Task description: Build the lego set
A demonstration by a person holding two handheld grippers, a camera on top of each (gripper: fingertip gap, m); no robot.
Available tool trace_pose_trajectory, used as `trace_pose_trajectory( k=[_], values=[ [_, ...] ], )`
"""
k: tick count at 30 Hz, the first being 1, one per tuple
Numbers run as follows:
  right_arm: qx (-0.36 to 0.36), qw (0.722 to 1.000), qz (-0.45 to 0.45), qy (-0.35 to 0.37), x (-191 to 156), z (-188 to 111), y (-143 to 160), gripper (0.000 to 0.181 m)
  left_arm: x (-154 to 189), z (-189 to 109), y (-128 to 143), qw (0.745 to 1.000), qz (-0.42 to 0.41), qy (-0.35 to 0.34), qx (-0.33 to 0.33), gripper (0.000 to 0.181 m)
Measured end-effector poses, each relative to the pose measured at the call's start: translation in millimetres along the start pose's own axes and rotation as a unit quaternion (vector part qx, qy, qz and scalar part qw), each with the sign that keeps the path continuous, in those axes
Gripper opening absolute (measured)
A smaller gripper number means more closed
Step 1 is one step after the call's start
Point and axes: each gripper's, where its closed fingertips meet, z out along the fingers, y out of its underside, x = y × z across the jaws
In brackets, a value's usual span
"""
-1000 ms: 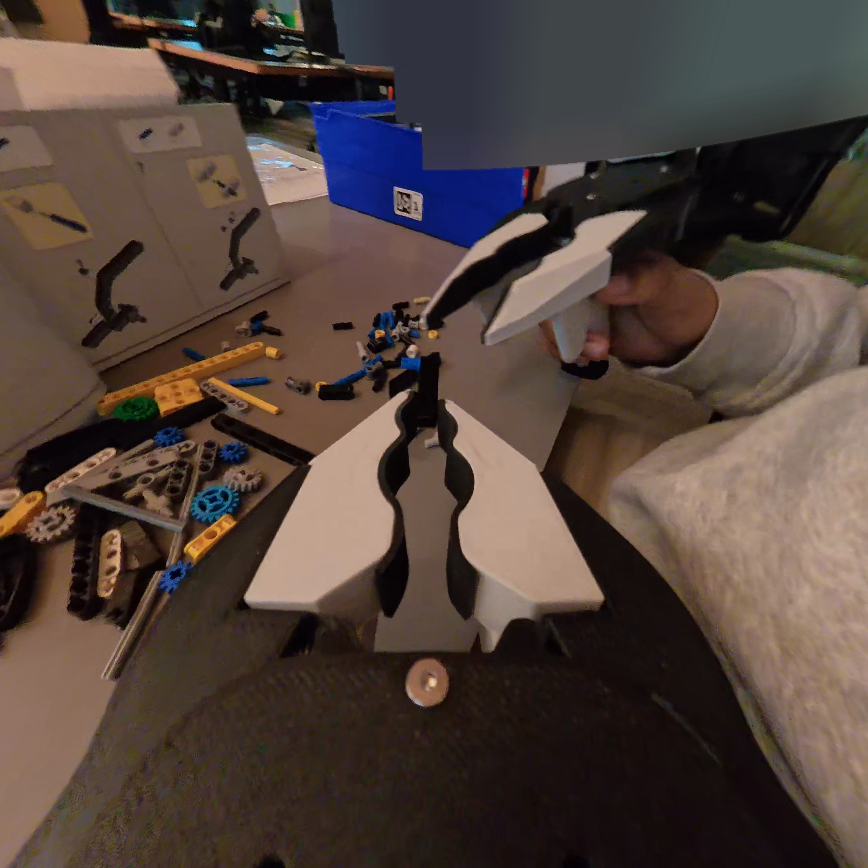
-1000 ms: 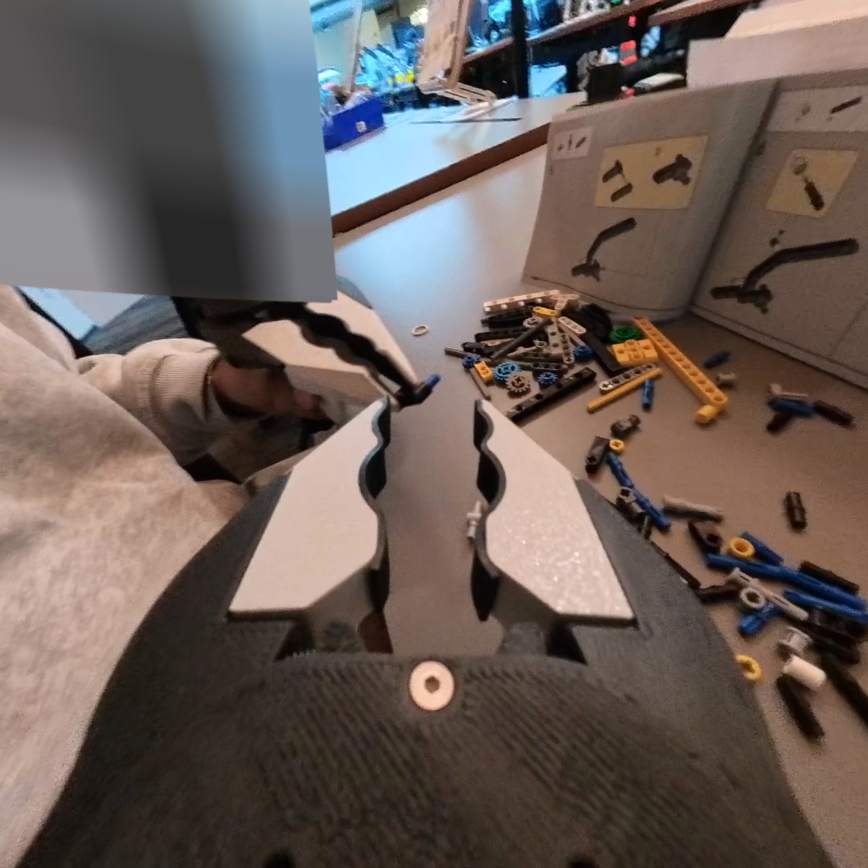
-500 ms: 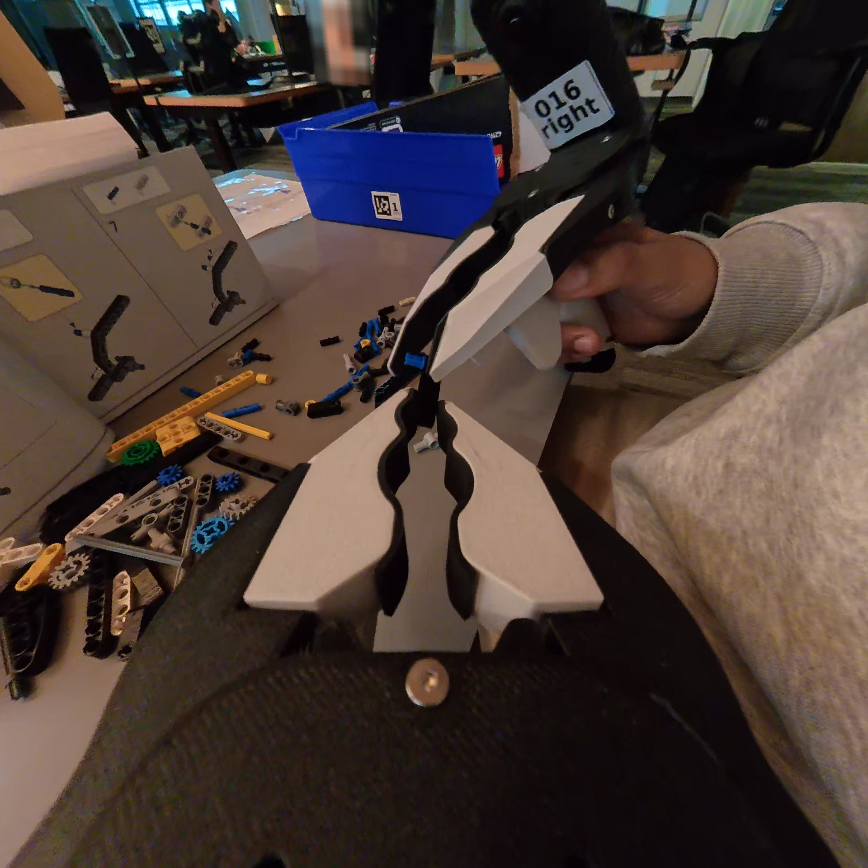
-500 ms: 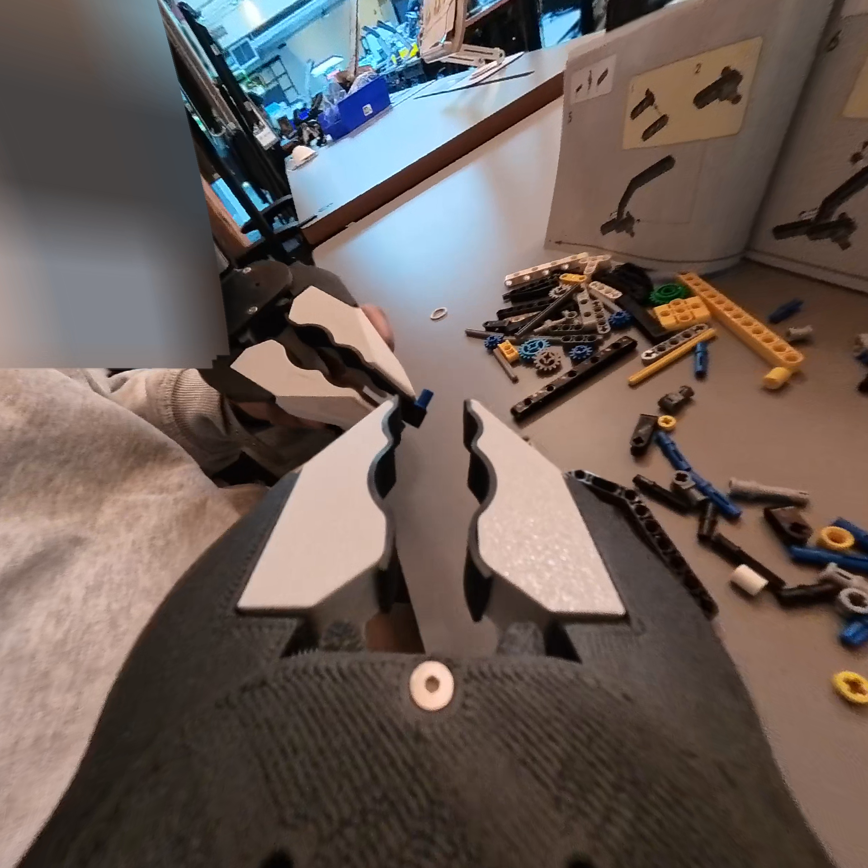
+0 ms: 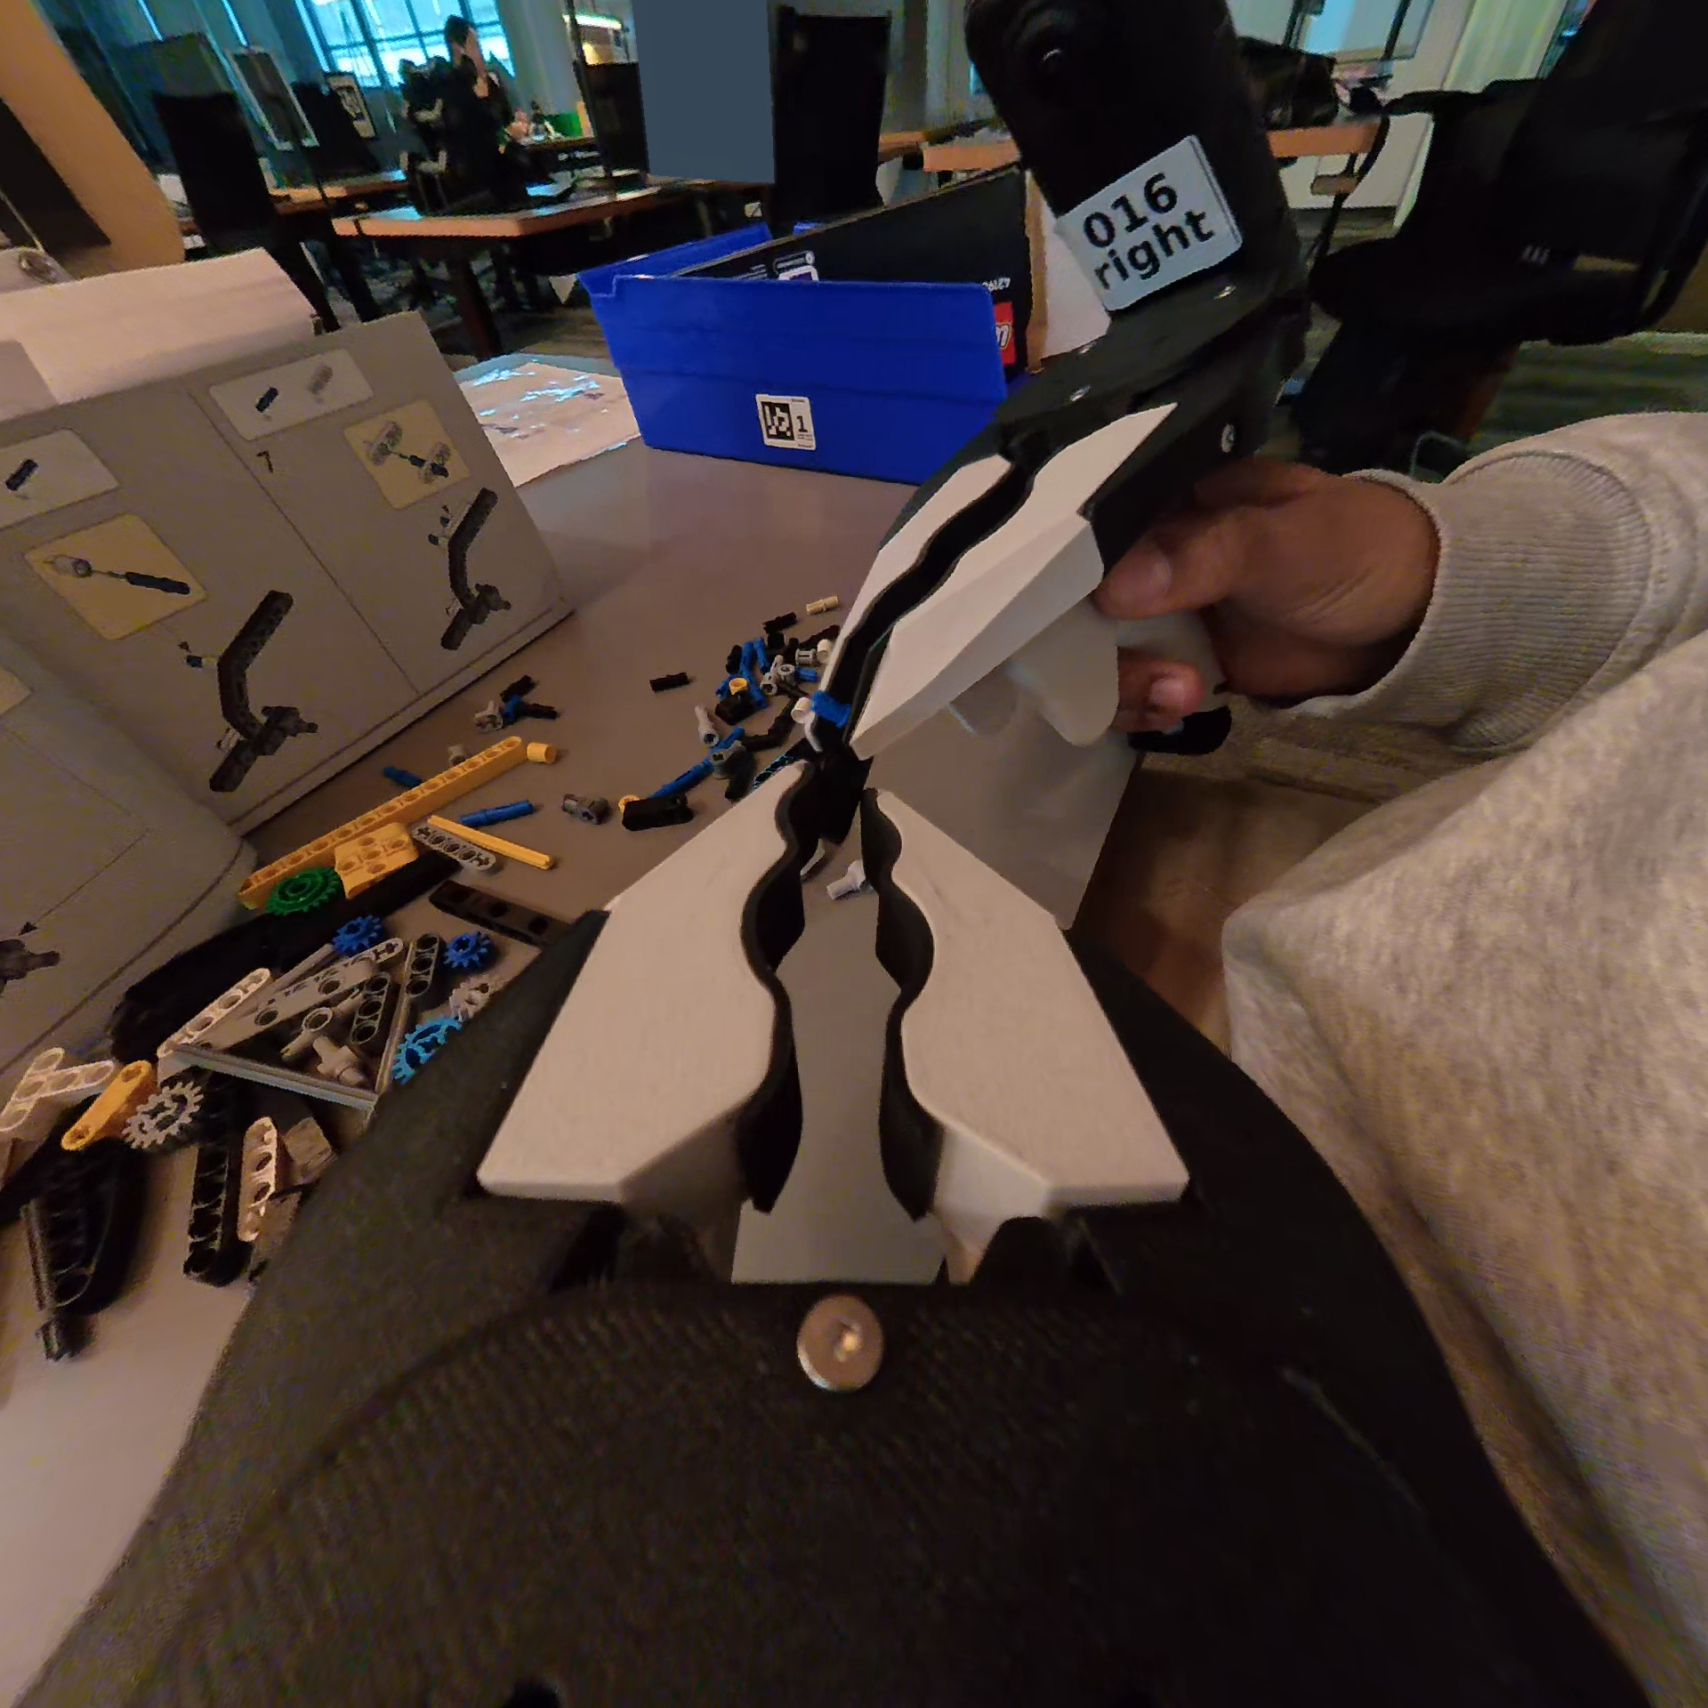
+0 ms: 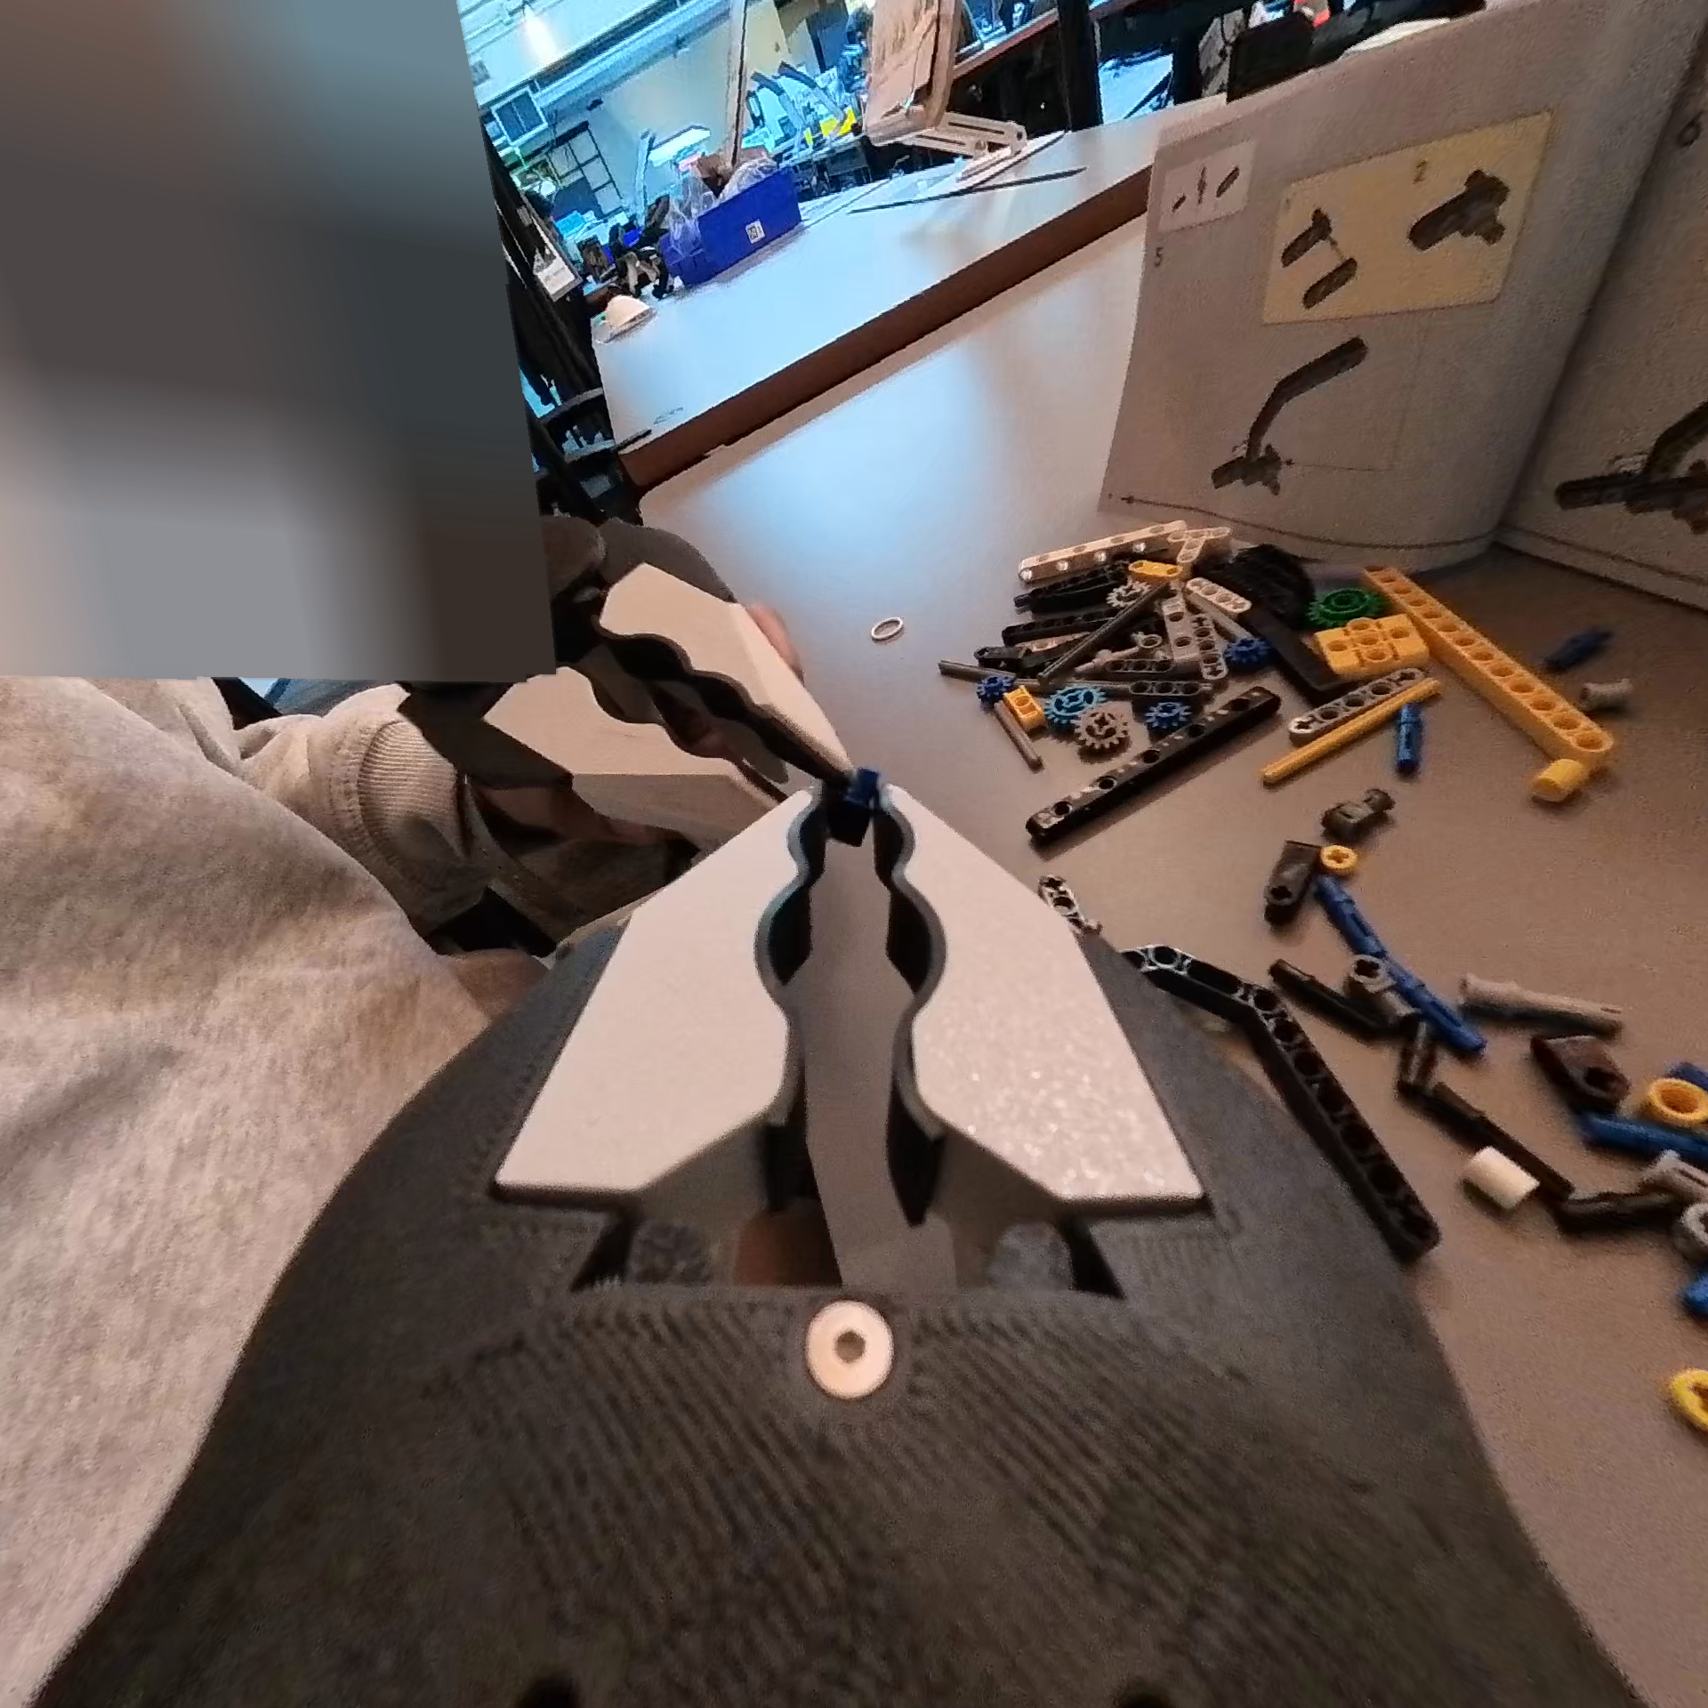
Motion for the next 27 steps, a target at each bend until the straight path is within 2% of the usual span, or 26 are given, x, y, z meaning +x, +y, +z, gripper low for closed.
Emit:
trace_pose_trajectory(
  k=[13,16,19,22,25,27],
  values=[
    [0.025,0.998,0.044,-0.022,-1,-2,-4,0.007,-1,0,-4,1.000,-0.023,0.002,0.018,0.009],
    [0.042,0.998,0.043,-0.013,2,-6,-10,0.007,-5,-1,-6,0.998,-0.061,0.004,0.029,0.022],
    [0.059,0.997,0.048,-0.014,4,-10,-14,0.006,-8,-4,-11,0.990,-0.128,0.029,0.051,0.027],
    [0.079,0.996,0.043,-0.025,2,-13,-20,0.007,-7,-7,-18,0.970,-0.215,0.080,0.077,0.033],
    [0.094,0.995,0.019,-0.030,-4,-15,-25,0.007,-4,-15,-35,0.929,-0.311,0.152,0.132,0.034],
    [0.095,0.995,0.002,-0.025,-6,-14,-26,0.007,-8,-19,-39,0.904,-0.359,0.175,0.152,0.034]
  ],
)
